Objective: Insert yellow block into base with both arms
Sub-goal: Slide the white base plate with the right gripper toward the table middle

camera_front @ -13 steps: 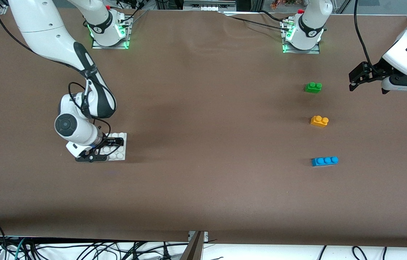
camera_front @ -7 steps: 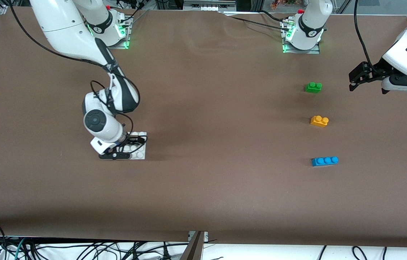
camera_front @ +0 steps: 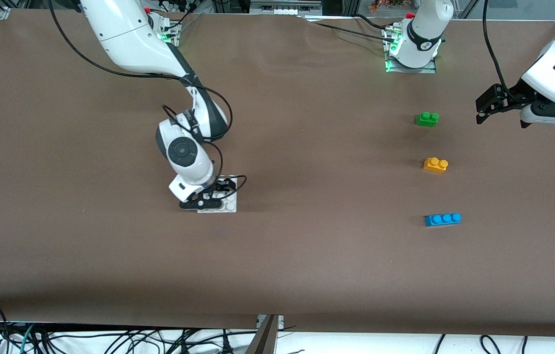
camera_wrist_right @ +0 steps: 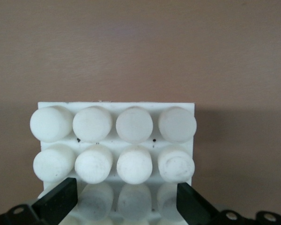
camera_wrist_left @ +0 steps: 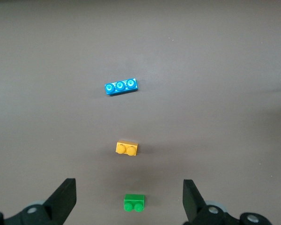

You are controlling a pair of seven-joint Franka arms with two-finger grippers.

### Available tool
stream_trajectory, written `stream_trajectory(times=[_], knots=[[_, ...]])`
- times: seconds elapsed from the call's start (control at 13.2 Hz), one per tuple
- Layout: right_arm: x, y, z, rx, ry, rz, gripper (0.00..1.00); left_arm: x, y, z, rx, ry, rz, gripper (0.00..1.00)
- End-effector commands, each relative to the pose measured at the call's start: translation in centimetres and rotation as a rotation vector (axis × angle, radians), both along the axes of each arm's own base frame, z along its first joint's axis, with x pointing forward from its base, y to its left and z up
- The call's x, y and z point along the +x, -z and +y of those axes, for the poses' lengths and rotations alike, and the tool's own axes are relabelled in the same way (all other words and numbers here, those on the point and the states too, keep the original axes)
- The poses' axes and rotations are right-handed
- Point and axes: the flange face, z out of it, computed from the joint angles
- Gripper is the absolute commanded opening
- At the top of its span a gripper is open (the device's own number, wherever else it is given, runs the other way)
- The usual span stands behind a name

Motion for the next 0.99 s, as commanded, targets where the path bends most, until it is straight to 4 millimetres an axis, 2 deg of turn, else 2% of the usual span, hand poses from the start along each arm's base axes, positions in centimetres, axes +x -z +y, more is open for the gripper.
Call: stream_trajectory(times=[0.0, 0.45, 0.91], knots=[[-0.4, 0.7, 3.9, 0.025, 0.035, -0.013, 1.0, 0.4, -0.5, -0.2, -0.024, -0.01, 0.002, 1.0], [-3.1, 2.1, 10.6, 0.04, 0.065, -0.024, 1.0, 0.4, -0.5, -0.2, -0.024, -0.01, 0.002, 1.0], [-5.2, 0.7, 16.3, 0.083, 0.085, -0.059, 1.0, 0.4, -0.6, -0.2, -0.023, -0.01, 0.0, 1.0]])
